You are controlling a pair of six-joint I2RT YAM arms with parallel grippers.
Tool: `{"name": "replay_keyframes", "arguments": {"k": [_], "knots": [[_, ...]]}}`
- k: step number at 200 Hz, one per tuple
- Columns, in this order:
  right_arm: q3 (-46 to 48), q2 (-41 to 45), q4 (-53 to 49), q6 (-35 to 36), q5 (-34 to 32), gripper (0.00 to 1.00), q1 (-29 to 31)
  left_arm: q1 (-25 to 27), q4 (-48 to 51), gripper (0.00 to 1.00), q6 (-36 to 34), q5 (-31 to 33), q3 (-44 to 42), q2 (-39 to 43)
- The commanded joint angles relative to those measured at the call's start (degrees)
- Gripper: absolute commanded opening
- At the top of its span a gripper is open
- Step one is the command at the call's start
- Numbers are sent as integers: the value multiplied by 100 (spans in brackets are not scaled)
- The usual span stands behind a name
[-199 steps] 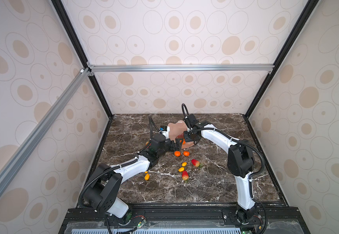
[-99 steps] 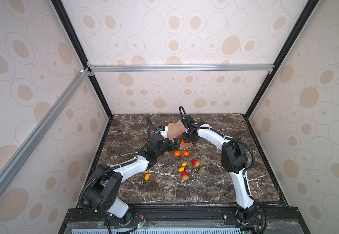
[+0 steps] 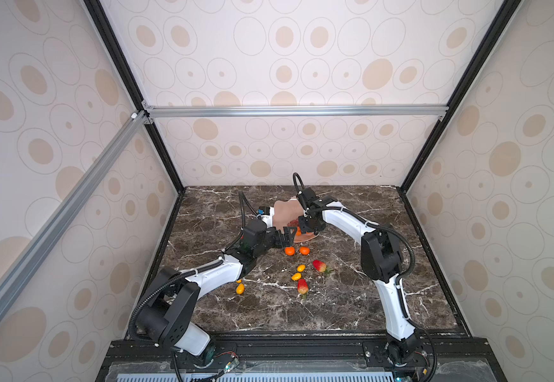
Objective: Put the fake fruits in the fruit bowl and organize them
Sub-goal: 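Lower the tangerine into the pink bowl and open the right gripper, then move the right gripper down to the tangerines beside the bowl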
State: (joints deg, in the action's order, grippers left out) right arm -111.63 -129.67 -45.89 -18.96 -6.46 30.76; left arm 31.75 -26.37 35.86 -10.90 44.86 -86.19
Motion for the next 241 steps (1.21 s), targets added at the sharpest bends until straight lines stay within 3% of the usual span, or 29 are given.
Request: {"name": "replay_keyframes", "arguments": {"k": [1,40,76,139,183,241], "knots": [[-148,-52,-165,26,-66,54,-31,-37,-177,98,25,-17,-65,196],[-142,210,-198,38,-49,55,-37,-42,-142,98,-54,3,-172,395],[482,1035,165,25,151,56,-31,-12,97,98,-258,-58,-428,883],[3095,2989,1400,-407,566,56,50,356,447,98,-638,451,-1053,1961],[4981,4096,2571,-646,811,58,253,725,240,98,-413,536,-1476,2062],[5918,3978,3988,-901,917,59,367,1144,-117,98,-499,721,-1607,1676]]}}
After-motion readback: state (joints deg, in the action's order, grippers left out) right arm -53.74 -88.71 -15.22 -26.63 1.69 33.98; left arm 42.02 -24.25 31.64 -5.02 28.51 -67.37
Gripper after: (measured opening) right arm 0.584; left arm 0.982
